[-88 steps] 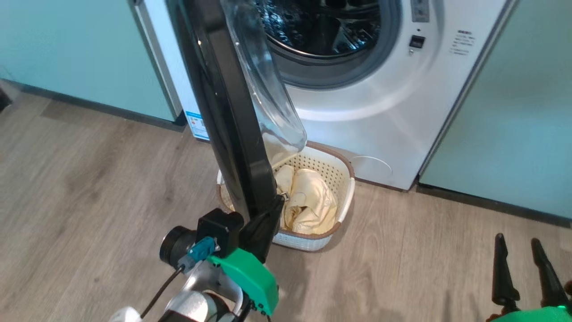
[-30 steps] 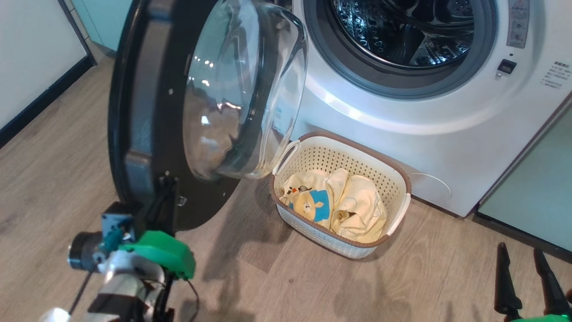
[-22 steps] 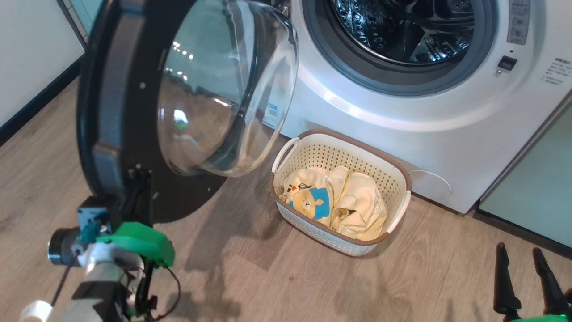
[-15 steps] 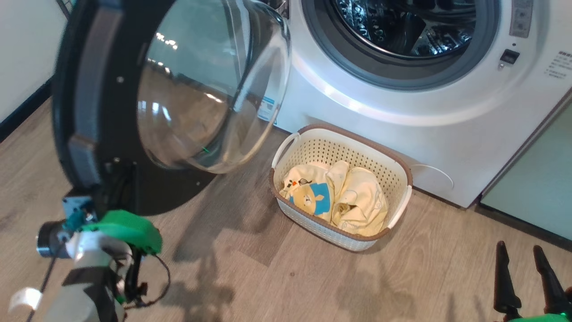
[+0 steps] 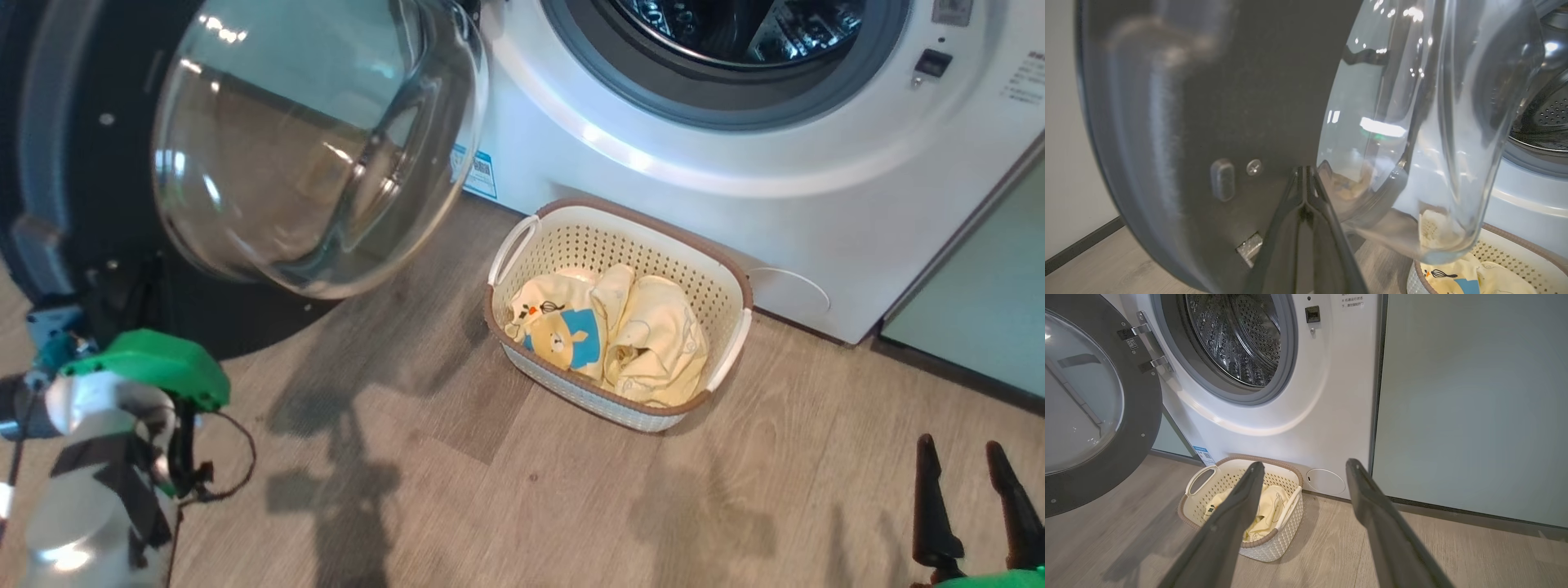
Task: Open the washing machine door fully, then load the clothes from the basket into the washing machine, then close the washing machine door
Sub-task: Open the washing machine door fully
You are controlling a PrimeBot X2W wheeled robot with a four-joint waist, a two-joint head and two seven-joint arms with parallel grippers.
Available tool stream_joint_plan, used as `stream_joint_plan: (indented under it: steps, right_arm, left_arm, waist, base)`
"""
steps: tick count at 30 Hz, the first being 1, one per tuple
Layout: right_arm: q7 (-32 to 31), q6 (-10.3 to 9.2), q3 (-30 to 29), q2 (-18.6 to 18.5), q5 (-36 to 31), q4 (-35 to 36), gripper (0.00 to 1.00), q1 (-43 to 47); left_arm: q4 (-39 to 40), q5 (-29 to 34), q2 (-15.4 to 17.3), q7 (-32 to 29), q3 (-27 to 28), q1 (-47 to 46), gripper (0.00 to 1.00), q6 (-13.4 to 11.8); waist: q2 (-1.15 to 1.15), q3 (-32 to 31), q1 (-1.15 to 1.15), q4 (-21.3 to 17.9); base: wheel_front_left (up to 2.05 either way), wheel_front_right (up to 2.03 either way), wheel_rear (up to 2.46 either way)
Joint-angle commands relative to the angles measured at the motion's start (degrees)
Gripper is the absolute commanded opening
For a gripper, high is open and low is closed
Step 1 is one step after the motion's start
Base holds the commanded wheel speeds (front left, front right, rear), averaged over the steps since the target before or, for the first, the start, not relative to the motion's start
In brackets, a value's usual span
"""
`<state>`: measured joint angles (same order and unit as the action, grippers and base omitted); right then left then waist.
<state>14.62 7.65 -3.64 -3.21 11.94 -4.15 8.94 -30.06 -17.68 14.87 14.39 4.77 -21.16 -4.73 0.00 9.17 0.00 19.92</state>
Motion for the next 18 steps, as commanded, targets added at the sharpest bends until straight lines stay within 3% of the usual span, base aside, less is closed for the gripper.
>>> stream_joint_plan:
  steps: [1, 18]
  right_arm:
    - [0.3, -0.16, 0.9, -1.4, -0.5, 2.1, 1.0, -2.4]
    - [0.0, -0.16, 1.0, -1.8, -0.7, 2.4, 1.0, -3.9]
  left_arm:
    - [0.6, 0.7, 3.2, 0.6, 3.5, -3.6, 0.0, 0.2]
    - [-3.9, 5.4, 2.9, 0.6, 9.1, -7.8, 0.0, 2.3]
  waist:
    - [0.0, 0.5, 0.0, -0.1]
    - [0.0, 2.4, 0.0, -0.2]
  base:
    - [0.0, 0.0, 0.0]
    - [0.0, 0.0, 0.0]
